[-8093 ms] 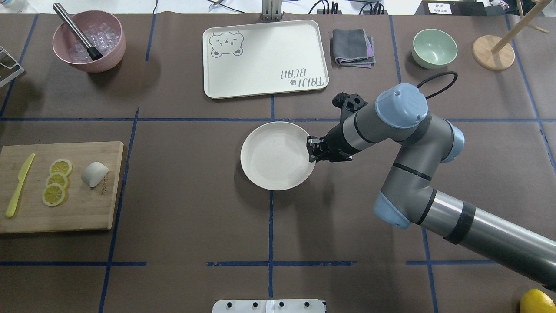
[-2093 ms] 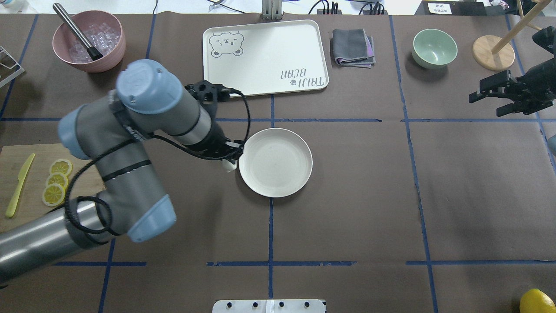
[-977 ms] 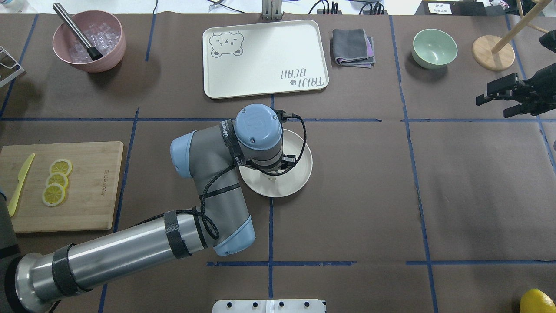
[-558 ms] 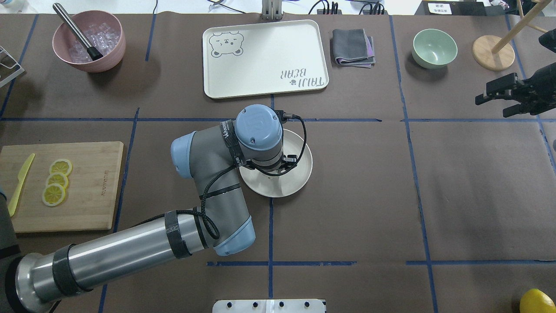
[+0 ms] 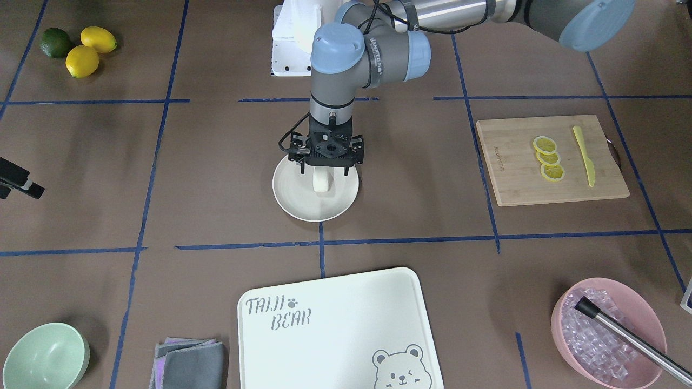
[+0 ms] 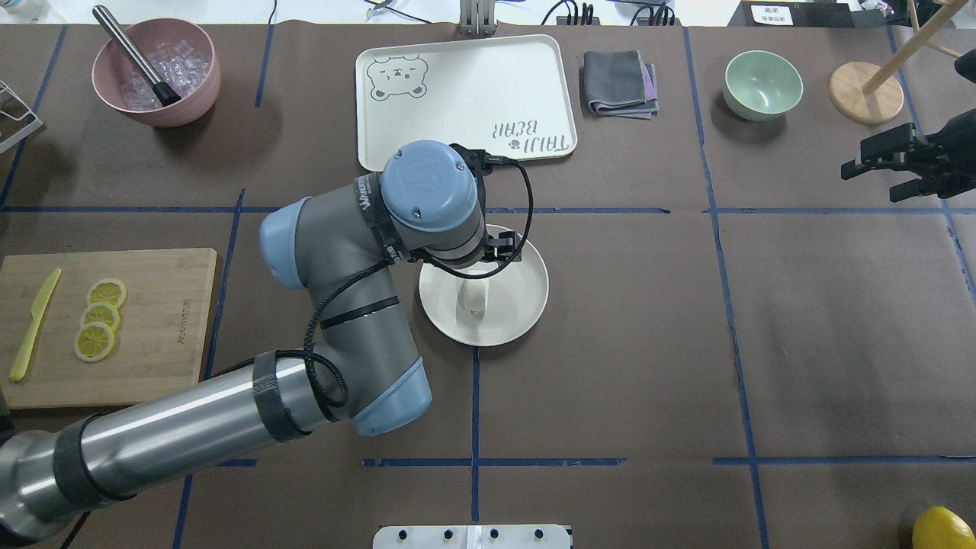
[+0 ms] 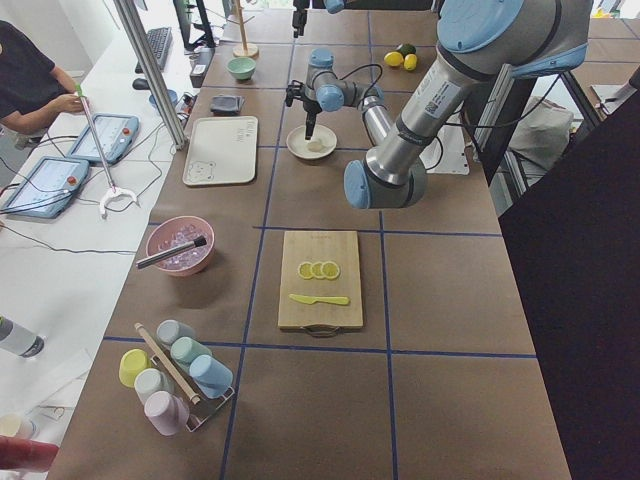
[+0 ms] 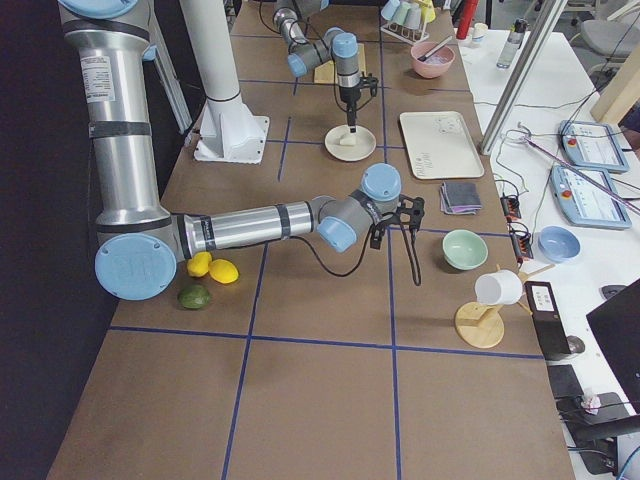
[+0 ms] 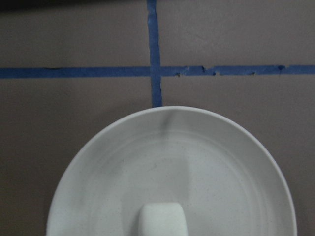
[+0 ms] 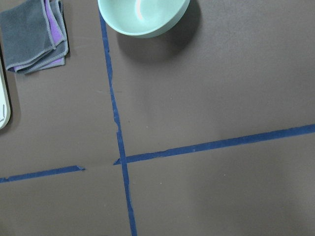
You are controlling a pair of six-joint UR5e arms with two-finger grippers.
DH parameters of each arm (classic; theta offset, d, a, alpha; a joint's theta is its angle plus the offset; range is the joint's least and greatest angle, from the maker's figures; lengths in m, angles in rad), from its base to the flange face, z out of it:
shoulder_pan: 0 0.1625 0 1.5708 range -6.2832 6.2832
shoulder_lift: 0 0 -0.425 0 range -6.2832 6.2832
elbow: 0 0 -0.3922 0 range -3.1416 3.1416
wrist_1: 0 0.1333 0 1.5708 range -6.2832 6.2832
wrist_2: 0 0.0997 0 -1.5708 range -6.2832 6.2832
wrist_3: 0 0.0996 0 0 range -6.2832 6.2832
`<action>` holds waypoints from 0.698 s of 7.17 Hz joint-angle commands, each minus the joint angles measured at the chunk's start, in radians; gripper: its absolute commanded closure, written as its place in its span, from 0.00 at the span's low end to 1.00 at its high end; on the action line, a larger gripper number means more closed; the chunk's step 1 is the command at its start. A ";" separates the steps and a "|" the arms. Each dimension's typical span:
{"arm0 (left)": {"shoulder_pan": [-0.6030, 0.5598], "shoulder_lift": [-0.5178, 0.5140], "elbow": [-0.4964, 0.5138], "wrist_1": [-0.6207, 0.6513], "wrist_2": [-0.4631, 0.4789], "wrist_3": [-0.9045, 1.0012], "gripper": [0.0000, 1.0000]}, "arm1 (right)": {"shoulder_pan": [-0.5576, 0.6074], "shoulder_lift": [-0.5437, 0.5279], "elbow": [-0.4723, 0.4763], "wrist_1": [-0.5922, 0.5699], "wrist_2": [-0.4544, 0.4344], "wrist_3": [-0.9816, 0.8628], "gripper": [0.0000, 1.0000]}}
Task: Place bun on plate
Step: 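Lower the bun onto the plate and open the left gripper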
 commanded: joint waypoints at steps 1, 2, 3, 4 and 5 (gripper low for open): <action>-0.074 0.207 -0.273 0.077 -0.003 0.174 0.01 | 0.051 -0.008 -0.019 -0.017 0.002 -0.106 0.00; -0.144 0.323 -0.363 0.074 -0.037 0.293 0.01 | 0.077 -0.009 -0.019 -0.131 -0.004 -0.266 0.00; -0.291 0.419 -0.382 0.061 -0.177 0.432 0.02 | 0.143 -0.011 -0.019 -0.272 -0.009 -0.510 0.00; -0.454 0.516 -0.376 0.063 -0.338 0.664 0.02 | 0.218 -0.011 -0.017 -0.424 -0.009 -0.735 0.00; -0.594 0.610 -0.364 0.063 -0.447 0.876 0.02 | 0.291 -0.020 -0.014 -0.545 -0.013 -0.924 0.00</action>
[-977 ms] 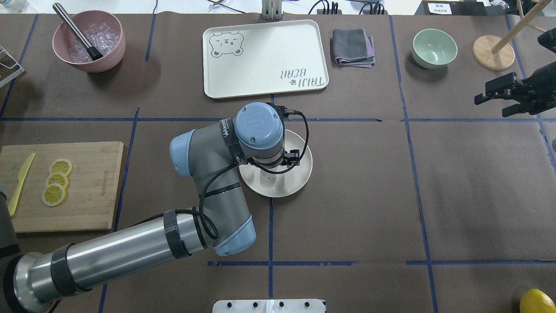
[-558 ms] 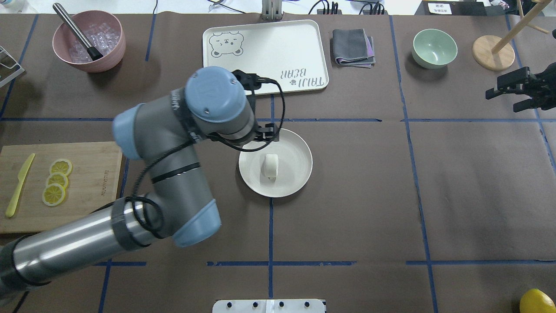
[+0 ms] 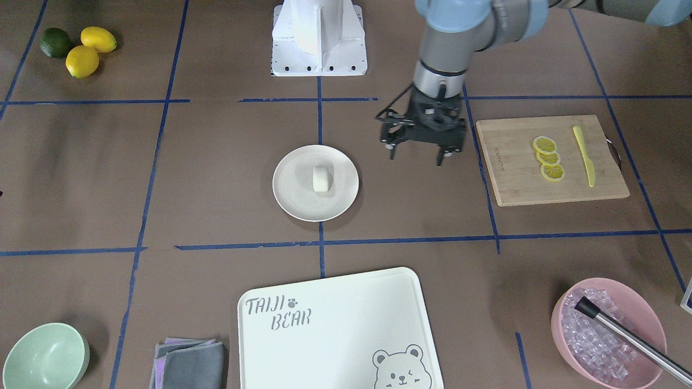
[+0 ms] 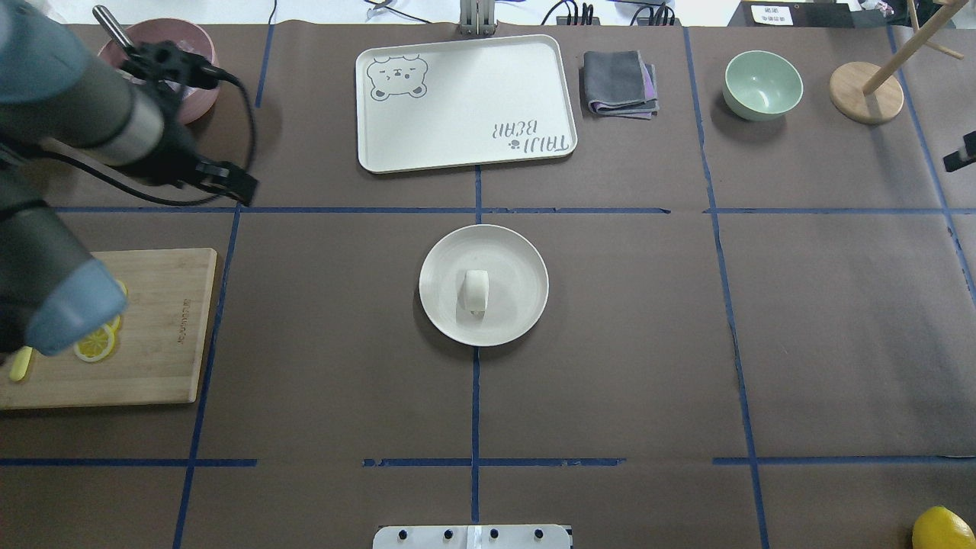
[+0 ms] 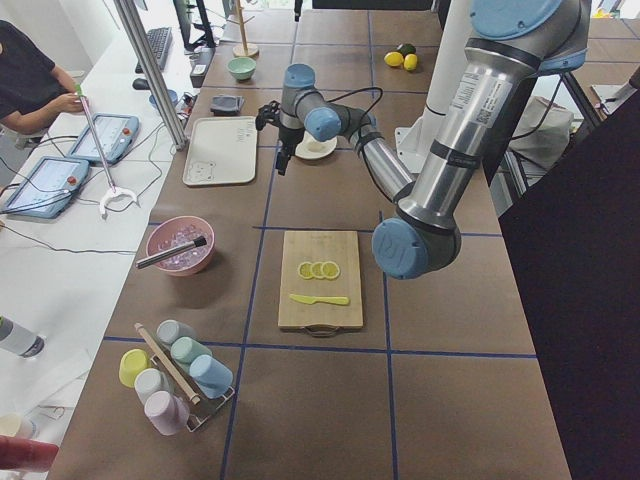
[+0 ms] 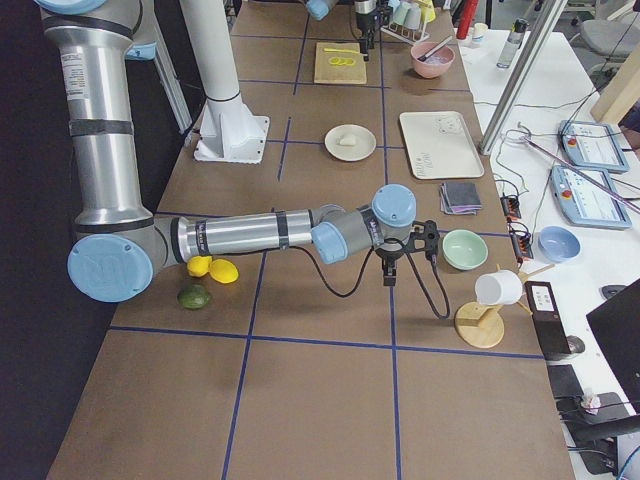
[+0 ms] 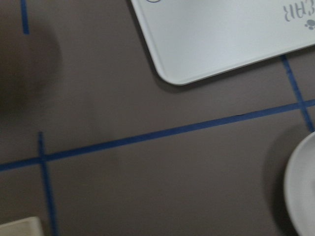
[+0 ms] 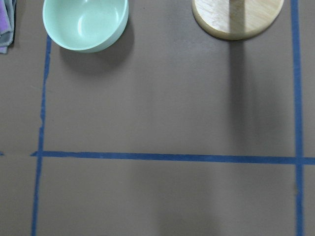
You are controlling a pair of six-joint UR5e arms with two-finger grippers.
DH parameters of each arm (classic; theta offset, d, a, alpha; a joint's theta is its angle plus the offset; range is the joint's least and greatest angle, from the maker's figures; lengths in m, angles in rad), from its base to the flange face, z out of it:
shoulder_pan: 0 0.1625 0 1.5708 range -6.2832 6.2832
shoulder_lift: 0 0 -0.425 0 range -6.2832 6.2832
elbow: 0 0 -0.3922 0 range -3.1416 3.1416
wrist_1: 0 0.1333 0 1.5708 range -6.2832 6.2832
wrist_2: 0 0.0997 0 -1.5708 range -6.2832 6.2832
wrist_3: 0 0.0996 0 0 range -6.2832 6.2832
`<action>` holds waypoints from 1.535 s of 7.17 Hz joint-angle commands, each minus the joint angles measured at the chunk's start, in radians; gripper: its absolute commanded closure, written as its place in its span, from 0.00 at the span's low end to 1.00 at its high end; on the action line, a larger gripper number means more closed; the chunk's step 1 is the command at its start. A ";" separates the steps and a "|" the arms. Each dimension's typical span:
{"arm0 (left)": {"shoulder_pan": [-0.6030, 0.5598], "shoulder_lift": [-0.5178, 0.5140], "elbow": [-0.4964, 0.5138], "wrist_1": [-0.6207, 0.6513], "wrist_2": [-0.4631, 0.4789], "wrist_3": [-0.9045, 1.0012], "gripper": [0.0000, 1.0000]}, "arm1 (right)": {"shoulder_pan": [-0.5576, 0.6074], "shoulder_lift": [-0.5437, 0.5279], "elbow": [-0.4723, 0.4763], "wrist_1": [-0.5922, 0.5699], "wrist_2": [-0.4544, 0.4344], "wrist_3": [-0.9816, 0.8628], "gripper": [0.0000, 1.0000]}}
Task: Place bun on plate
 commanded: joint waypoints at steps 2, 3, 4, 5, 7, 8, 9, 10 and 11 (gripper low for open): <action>-0.408 0.222 0.140 0.002 -0.346 0.552 0.02 | 0.197 -0.017 -0.005 -0.314 -0.110 -0.526 0.00; -0.505 0.256 0.220 0.007 -0.372 0.753 0.02 | 0.226 -0.038 -0.016 -0.374 -0.113 -0.624 0.00; -0.596 0.264 0.321 0.013 -0.363 0.852 0.06 | 0.229 -0.058 -0.010 -0.380 -0.113 -0.633 0.00; -0.663 0.261 0.416 0.012 -0.369 0.856 0.07 | 0.229 -0.061 -0.010 -0.379 -0.112 -0.624 0.00; -0.670 0.270 0.365 0.080 -0.358 0.793 0.03 | 0.228 -0.061 -0.010 -0.381 -0.101 -0.615 0.00; -0.670 0.300 0.354 0.078 -0.358 0.795 0.01 | 0.228 -0.063 -0.010 -0.382 -0.093 -0.612 0.00; -0.670 0.345 0.302 0.075 -0.358 0.799 0.01 | 0.228 -0.067 -0.011 -0.381 -0.089 -0.612 0.00; -0.669 0.357 0.275 0.081 -0.357 0.798 0.01 | 0.228 -0.069 -0.013 -0.381 -0.089 -0.612 0.00; -0.669 0.359 0.273 0.079 -0.357 0.798 0.01 | 0.228 -0.072 -0.013 -0.379 -0.087 -0.612 0.00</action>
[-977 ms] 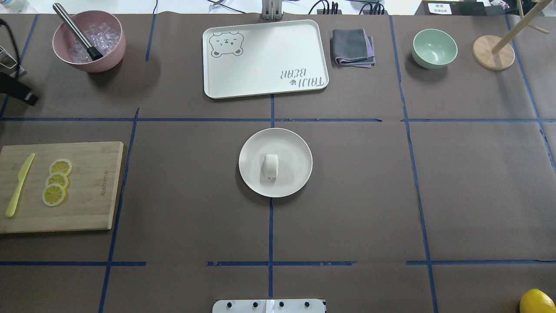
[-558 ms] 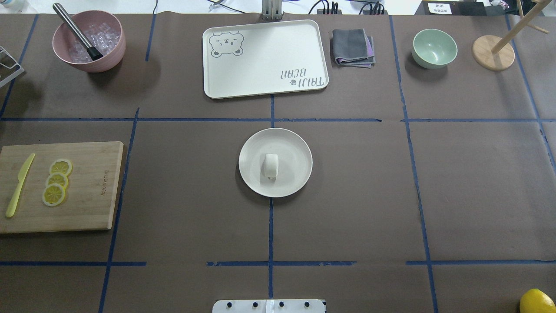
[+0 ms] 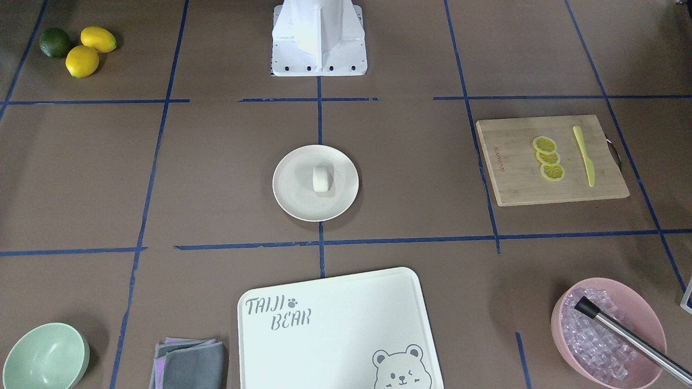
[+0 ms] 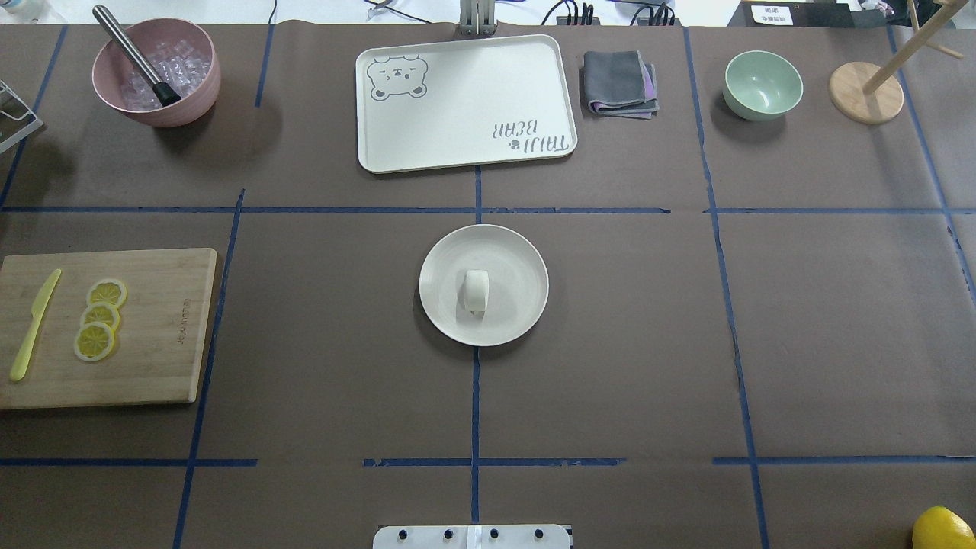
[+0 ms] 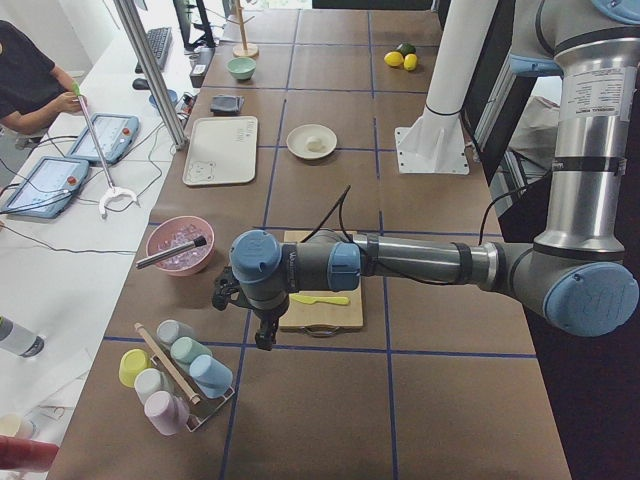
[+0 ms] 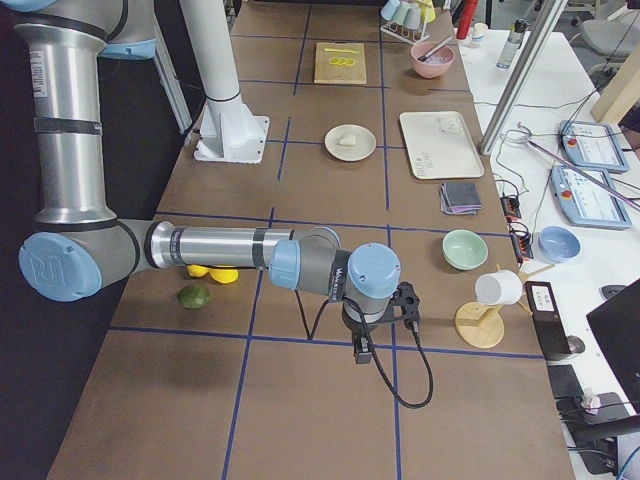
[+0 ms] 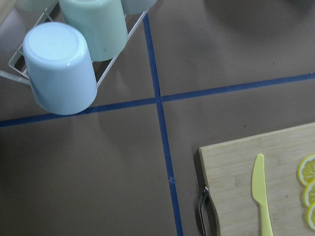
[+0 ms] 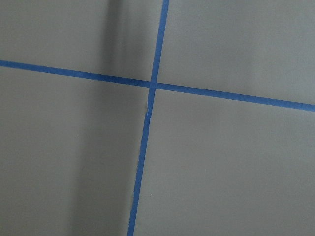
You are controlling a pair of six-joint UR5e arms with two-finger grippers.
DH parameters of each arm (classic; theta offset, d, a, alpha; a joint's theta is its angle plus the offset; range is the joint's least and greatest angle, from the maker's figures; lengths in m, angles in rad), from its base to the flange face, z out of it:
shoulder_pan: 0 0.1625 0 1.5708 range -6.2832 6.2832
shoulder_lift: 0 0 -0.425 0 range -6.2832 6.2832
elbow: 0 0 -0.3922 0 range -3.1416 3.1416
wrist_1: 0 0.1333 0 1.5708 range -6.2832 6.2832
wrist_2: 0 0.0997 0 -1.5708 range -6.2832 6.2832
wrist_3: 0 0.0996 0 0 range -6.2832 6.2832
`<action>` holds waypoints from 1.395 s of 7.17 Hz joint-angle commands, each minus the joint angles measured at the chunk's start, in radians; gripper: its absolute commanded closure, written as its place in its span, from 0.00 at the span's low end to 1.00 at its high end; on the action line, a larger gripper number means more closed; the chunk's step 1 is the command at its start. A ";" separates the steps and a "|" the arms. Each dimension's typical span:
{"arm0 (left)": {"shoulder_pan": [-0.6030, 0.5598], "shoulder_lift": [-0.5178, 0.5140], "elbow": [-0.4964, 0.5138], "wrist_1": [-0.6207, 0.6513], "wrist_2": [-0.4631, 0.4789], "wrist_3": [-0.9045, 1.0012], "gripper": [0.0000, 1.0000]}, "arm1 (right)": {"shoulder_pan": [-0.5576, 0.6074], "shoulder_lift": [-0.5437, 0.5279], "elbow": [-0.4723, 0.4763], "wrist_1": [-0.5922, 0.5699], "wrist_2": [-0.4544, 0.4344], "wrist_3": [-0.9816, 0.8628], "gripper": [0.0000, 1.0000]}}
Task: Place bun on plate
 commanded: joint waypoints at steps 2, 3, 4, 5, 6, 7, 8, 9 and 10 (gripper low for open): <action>0.000 0.010 -0.027 0.001 0.055 0.001 0.00 | 0.000 -0.003 -0.001 0.001 0.002 0.000 0.00; 0.000 0.014 -0.033 0.004 0.059 0.003 0.00 | 0.000 -0.003 -0.001 0.001 0.002 0.000 0.00; 0.002 0.045 -0.035 -0.006 0.053 0.006 0.00 | 0.000 -0.005 -0.001 0.001 0.002 0.000 0.00; 0.002 0.045 -0.038 -0.010 0.053 0.006 0.00 | -0.002 -0.005 -0.007 0.003 0.002 0.000 0.00; 0.003 0.045 -0.044 -0.010 0.059 0.004 0.00 | -0.003 -0.003 -0.008 0.004 0.002 0.000 0.00; 0.005 0.047 -0.038 -0.010 0.062 0.003 0.00 | -0.003 -0.005 -0.008 0.006 0.002 0.000 0.00; 0.005 0.047 -0.039 -0.008 0.063 -0.002 0.00 | -0.003 -0.003 -0.008 0.006 0.002 0.000 0.00; 0.005 0.047 -0.041 -0.010 0.063 0.001 0.00 | -0.003 -0.003 -0.008 0.006 0.002 0.000 0.00; 0.005 0.048 -0.043 -0.008 0.057 0.009 0.00 | -0.006 -0.003 -0.008 0.006 0.002 0.000 0.00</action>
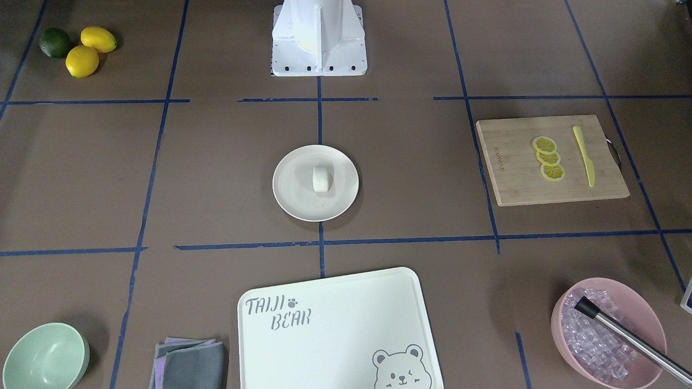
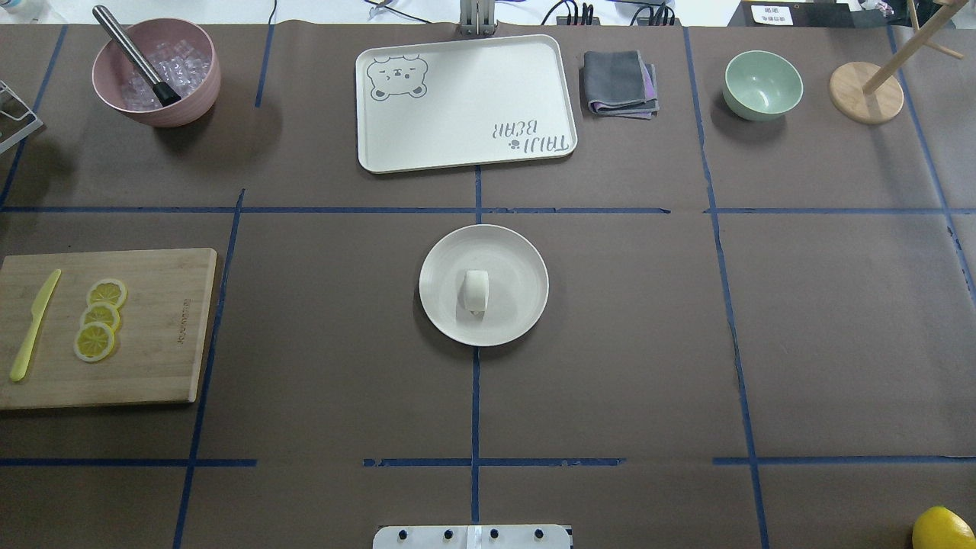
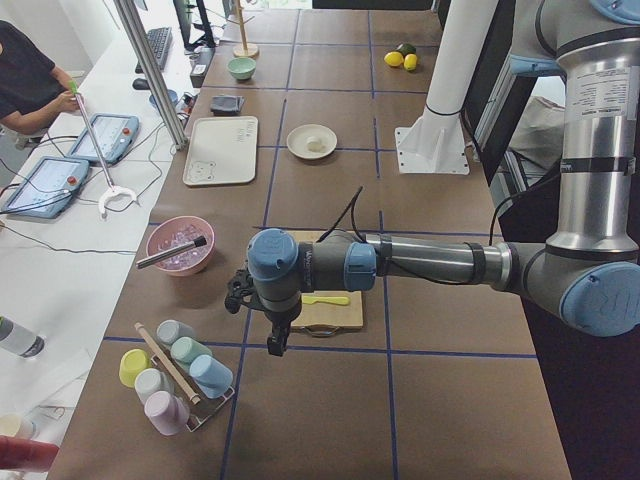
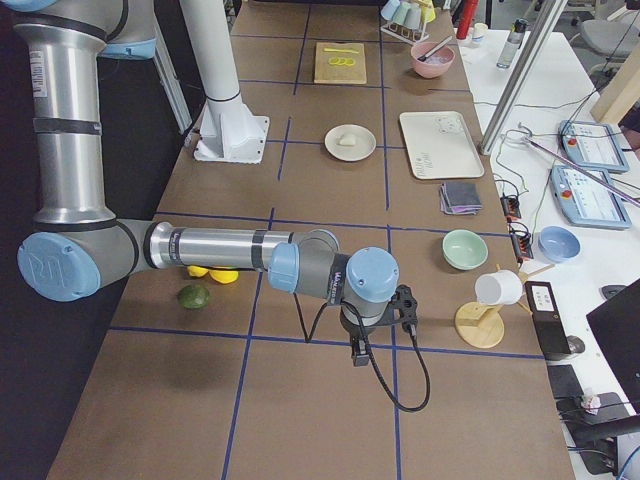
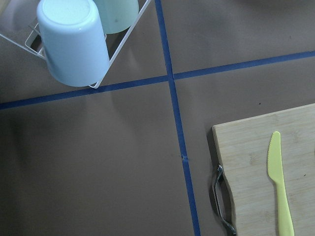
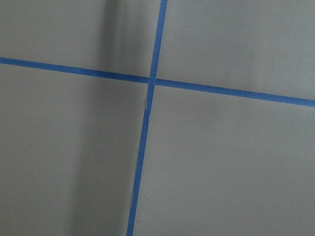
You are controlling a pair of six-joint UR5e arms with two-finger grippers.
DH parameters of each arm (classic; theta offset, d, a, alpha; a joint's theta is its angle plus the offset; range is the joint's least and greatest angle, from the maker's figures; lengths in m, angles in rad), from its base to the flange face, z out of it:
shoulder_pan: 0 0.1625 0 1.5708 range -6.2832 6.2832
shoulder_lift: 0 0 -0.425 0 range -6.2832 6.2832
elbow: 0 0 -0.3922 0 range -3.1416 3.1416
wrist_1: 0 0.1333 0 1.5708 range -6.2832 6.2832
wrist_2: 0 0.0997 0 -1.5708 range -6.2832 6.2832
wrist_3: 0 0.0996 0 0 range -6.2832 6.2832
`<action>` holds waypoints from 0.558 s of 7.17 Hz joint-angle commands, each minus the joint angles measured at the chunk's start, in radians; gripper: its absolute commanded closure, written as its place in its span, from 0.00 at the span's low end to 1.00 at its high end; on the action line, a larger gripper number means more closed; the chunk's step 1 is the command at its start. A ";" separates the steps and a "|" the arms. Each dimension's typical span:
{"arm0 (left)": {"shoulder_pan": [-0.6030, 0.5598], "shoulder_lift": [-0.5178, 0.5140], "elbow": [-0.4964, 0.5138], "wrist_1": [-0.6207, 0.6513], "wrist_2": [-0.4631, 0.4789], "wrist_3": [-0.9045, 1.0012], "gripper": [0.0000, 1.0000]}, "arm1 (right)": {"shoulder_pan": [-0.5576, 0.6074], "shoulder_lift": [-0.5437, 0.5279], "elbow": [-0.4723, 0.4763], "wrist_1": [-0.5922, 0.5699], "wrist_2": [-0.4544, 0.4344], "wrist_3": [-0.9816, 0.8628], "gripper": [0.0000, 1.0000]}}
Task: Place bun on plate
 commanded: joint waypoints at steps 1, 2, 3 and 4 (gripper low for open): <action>0.002 0.001 0.000 0.001 -0.007 0.005 0.00 | -0.002 -0.001 0.000 0.000 0.002 0.000 0.00; 0.002 0.001 0.009 0.007 -0.007 0.005 0.00 | -0.002 -0.001 -0.002 0.000 0.002 0.000 0.00; 0.002 0.001 0.002 0.010 -0.003 0.005 0.00 | -0.003 -0.001 -0.003 0.000 0.000 -0.002 0.00; 0.002 0.001 0.001 0.013 -0.004 0.005 0.00 | -0.003 -0.001 -0.006 0.000 0.000 -0.002 0.00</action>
